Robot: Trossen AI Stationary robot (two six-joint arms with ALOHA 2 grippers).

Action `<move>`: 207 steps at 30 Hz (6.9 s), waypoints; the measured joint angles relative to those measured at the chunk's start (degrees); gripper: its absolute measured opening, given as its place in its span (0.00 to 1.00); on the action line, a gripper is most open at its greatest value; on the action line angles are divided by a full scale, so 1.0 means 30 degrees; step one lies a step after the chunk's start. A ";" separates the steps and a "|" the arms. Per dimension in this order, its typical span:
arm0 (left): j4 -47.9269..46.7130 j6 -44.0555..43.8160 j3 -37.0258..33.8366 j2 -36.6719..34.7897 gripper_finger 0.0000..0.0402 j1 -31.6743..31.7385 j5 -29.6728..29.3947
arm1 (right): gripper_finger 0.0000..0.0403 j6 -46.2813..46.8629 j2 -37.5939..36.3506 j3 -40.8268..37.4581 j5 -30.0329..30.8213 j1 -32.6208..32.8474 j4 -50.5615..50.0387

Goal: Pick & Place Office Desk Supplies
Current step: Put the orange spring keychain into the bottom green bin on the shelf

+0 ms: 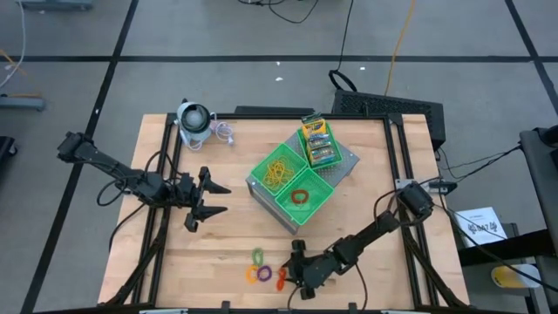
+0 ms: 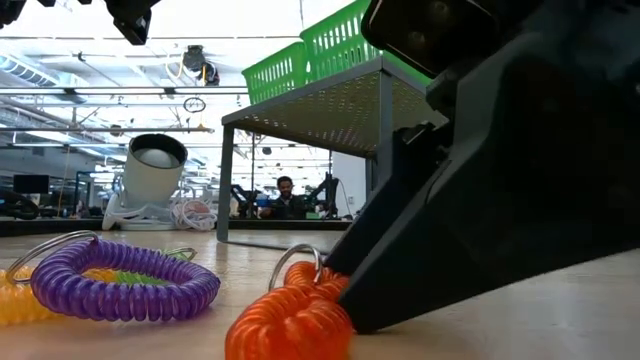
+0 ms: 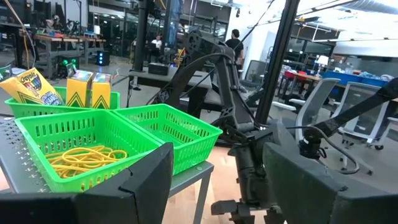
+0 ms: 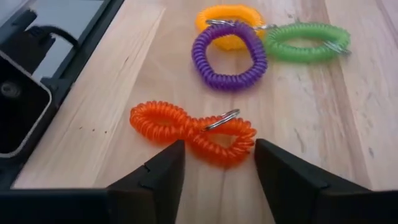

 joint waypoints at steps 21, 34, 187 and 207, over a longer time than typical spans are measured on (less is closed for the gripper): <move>0.0000 -0.0001 0.0000 0.0001 0.64 0.0000 0.0006 | 0.03 -0.1159 0.0094 -0.0050 -0.0429 -0.1043 0.1007; 0.0000 -0.0001 0.0000 0.0001 0.64 0.0000 0.0006 | 0.30 -0.4489 -0.0078 -0.0076 -0.0264 -0.0528 0.4499; -0.8086 -0.1935 1.6232 2.6135 0.01 -0.3773 0.1873 | 0.00 -0.9635 -2.3089 -1.8570 0.3307 0.5020 1.1884; -1.2050 -0.2552 1.6211 2.4729 0.01 -0.3228 0.0307 | 0.00 -0.9781 -2.3082 -1.8570 0.3337 0.5020 1.1869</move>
